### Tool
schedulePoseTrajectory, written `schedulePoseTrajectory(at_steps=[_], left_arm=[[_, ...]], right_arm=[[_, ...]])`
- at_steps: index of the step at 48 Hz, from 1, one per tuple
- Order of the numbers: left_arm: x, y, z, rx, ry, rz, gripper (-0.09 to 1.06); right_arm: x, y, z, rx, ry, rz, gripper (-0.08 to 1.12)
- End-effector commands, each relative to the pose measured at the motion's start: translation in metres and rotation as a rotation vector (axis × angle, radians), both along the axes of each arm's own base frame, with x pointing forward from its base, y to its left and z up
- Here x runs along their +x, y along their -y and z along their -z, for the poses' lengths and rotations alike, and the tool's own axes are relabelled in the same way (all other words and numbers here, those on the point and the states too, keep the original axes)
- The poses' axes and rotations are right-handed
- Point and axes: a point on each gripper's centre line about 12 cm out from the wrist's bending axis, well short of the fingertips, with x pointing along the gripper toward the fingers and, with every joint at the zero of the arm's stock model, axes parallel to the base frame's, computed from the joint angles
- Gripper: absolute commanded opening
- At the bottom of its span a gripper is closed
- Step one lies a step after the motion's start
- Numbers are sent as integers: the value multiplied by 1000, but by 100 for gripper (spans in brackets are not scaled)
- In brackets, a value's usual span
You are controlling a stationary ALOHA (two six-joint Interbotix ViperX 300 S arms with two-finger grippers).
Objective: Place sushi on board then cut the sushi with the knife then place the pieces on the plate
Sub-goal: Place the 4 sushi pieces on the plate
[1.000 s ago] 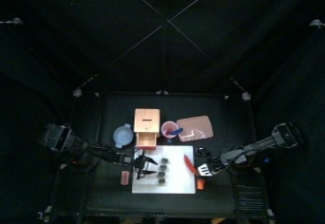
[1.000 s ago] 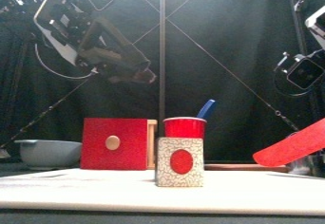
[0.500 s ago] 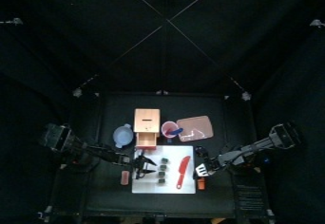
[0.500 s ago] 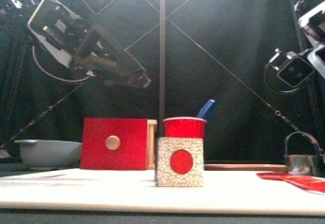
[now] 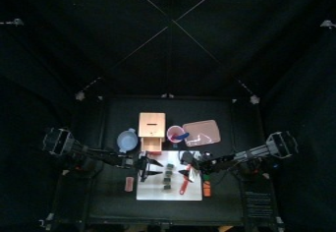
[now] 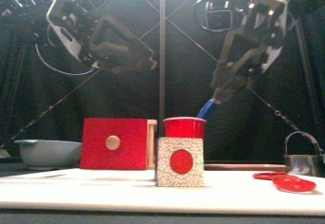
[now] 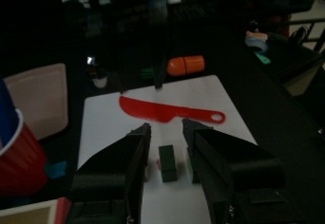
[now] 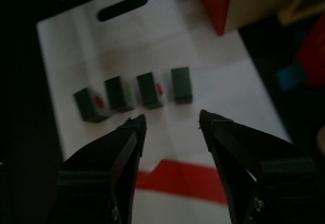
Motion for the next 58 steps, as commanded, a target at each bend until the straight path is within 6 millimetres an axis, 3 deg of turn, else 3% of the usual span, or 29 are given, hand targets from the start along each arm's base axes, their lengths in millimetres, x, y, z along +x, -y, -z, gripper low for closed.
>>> schedulePoseTrajectory(at_steps=[1, 13, 26, 40, 58], left_arm=[[-2, -6, -15, -5, 70, -17, 74], [-18, -22, -3, -23, 72, -75, 74], [-23, -25, -5, -35, 79, -95, 74], [-26, -25, -1, -37, 67, -96, 74], [-26, -25, -1, -39, 68, -97, 74]], right_arm=[[25, 1, -1, -118, 22, -71, 84], [47, 6, 28, -153, -44, -93, 84], [50, 22, 30, -127, -45, -57, 83], [55, 16, 36, -75, -37, -74, 83], [56, 24, 50, -73, -75, -51, 82]])
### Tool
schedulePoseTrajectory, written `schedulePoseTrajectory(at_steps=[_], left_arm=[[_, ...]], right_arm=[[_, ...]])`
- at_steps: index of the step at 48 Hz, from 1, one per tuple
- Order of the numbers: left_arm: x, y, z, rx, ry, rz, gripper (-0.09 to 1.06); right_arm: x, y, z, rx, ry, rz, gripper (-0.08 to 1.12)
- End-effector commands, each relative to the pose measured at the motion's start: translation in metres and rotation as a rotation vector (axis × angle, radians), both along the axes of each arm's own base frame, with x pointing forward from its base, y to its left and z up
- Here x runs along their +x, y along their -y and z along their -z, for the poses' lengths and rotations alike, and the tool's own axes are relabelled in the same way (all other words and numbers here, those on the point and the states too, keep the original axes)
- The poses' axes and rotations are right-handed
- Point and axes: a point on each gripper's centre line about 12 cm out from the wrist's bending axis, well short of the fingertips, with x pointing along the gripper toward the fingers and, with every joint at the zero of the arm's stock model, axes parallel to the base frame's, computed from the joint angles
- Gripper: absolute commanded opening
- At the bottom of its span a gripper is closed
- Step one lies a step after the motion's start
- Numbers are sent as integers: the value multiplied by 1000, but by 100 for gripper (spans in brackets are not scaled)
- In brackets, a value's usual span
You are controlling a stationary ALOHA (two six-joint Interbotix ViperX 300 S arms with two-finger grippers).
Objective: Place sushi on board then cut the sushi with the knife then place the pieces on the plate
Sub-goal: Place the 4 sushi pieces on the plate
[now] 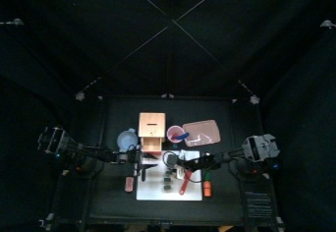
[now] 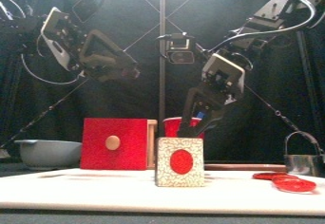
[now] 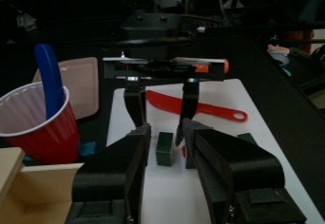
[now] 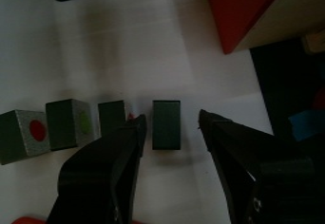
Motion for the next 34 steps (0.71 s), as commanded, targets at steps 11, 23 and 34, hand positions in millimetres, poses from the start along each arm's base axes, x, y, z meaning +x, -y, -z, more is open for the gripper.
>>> schedulePoseTrajectory(at_steps=[11, 23, 34], left_arm=[[-2, -2, -14, -12, 53, -12, 74], [-5, -5, -12, -28, 44, -32, 74], [-6, -6, -11, -24, 40, -35, 74]], right_arm=[[8, 4, -7, 14, 27, 15, 61], [-23, 1, -55, 61, 106, 87, 52], [-100, 13, -77, 66, 90, 223, 52]])
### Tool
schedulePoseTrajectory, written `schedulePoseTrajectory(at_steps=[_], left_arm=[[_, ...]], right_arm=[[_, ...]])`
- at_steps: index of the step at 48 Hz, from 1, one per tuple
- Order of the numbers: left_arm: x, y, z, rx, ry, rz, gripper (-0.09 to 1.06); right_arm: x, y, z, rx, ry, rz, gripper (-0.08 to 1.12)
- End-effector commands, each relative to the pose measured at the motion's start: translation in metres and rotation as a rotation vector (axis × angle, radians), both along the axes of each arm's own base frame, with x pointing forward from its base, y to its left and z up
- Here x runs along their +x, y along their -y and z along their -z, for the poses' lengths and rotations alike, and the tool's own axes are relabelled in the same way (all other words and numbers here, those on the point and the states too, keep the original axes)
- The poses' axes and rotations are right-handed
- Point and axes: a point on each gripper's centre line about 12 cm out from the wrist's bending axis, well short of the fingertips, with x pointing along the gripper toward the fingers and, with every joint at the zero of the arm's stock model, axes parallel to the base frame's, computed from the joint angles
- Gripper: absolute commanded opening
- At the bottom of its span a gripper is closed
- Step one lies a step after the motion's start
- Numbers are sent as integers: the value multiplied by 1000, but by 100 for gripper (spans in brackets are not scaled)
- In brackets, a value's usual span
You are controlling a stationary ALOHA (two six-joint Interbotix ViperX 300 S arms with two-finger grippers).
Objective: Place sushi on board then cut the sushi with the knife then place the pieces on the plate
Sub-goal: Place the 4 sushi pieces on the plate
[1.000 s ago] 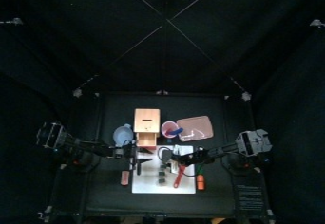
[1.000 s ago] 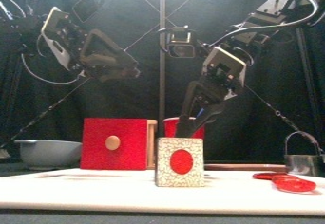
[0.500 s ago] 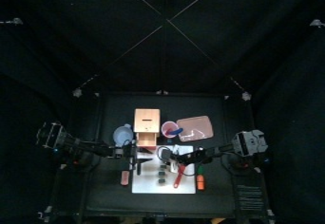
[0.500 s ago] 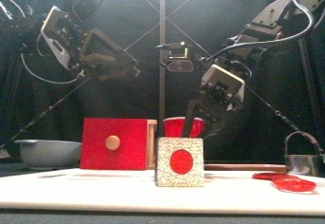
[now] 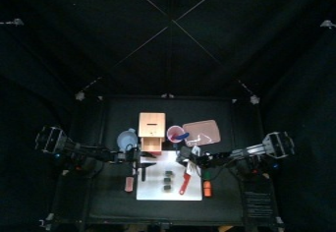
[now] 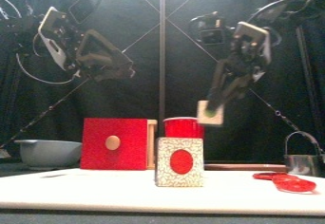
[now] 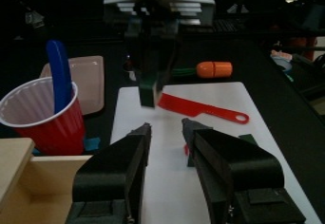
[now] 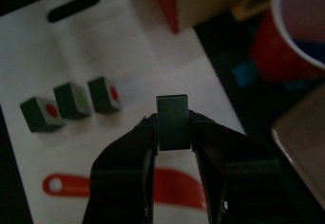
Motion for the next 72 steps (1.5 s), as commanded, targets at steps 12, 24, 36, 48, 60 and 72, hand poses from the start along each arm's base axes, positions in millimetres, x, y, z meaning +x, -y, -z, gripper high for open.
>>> schedulePoseTrajectory(at_steps=[12, 24, 36, 48, 60, 72], left_arm=[[4, -4, -9, 1, 36, -16, 74], [5, -5, -10, -1, 36, -17, 74], [4, -5, -8, 0, 30, -19, 74], [1, -6, -5, 0, 21, -20, 74], [2, -5, -6, -4, 26, -20, 74], [2, -6, -6, -7, 24, -25, 74]], right_arm=[[-68, 64, 0, -64, -40, 243, 52], [-65, 122, 22, -78, -85, 370, 52], [-48, 146, 40, -39, -123, 420, 55], [-35, 146, 45, -15, -108, 389, 63], [-37, 145, 46, -9, -108, 385, 77], [-40, 136, 34, 10, -77, 405, 93]])
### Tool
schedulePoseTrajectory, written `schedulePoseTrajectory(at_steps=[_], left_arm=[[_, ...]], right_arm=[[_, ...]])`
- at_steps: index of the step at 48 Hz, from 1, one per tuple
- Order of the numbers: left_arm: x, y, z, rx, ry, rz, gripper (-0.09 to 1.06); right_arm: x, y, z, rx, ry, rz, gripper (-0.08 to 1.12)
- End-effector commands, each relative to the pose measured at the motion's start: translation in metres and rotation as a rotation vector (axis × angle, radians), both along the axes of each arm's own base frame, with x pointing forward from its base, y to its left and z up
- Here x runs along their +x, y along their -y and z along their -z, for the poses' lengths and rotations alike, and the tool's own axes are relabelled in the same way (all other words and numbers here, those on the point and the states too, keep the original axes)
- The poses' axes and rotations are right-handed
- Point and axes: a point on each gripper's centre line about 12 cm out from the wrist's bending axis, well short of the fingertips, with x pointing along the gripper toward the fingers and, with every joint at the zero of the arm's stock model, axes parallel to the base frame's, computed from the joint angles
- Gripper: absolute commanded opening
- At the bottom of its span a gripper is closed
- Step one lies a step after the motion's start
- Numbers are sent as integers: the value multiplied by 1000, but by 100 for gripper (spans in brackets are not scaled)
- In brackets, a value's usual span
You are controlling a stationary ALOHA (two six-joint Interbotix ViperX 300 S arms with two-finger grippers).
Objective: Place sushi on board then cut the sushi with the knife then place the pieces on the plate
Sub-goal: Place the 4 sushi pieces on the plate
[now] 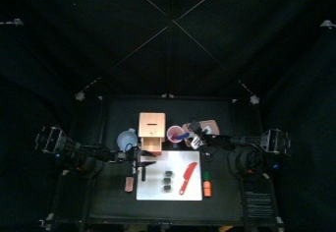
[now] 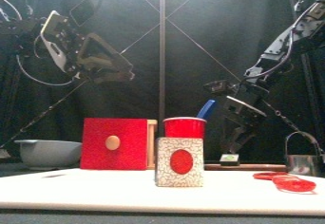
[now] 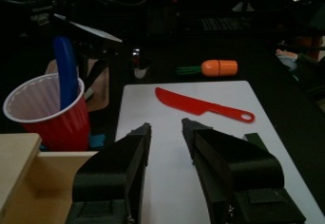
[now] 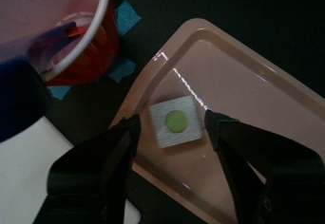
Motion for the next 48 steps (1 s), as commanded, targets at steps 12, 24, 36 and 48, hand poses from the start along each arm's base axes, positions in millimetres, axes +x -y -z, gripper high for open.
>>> schedulePoseTrajectory(at_steps=[12, 24, 36, 48], left_arm=[[4, -1, -9, -9, 33, -10, 74], [5, -1, -9, -5, 35, -8, 74], [10, -2, -15, -6, 51, -13, 74], [10, -2, -10, -8, 35, -12, 74]], right_arm=[[-12, -57, -74, -16, 184, -57, 93], [-10, -144, -71, 104, 264, -378, 93], [51, -178, -61, 121, 289, -565, 93], [107, -189, -40, 23, 228, -661, 93]])
